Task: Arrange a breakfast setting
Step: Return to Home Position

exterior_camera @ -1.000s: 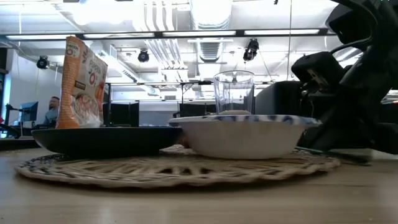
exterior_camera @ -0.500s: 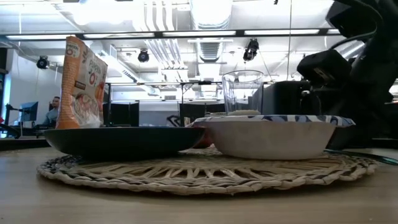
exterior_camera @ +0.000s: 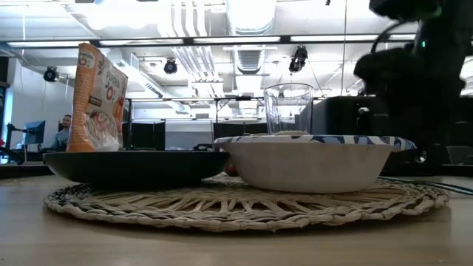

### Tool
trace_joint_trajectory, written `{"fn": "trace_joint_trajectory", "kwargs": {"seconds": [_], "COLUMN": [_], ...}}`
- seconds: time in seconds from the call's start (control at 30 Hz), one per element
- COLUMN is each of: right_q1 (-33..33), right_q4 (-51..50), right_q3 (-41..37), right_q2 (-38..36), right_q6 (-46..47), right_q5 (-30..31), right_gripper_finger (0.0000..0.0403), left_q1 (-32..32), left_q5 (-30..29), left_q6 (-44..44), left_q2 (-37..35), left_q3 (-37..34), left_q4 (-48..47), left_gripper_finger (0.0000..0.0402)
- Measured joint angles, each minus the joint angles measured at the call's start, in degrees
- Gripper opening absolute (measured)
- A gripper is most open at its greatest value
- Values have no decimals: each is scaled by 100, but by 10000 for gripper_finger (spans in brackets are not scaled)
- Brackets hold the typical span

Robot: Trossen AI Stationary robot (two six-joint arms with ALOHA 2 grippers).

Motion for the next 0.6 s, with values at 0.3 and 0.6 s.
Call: {"fn": "trace_joint_trajectory", "kwargs": {"seconds": [0.3,0.6], "right_q1": [0,-166], "right_q4": [-370,1400], "right_q3": [873,256], "right_q2": [-631,-1449], "right_q6": [-3506,-5883], "right_q5": [19,26], "right_gripper_finger": [118,93], "left_q1": [-4,-58], "left_q5": [-228,-963], "left_q6": [535,-475], "left_q2": [-4,-319], "left_q3": [-124,-1836], "left_q4": [-1070,656], "left_gripper_finger": [0,0]}}
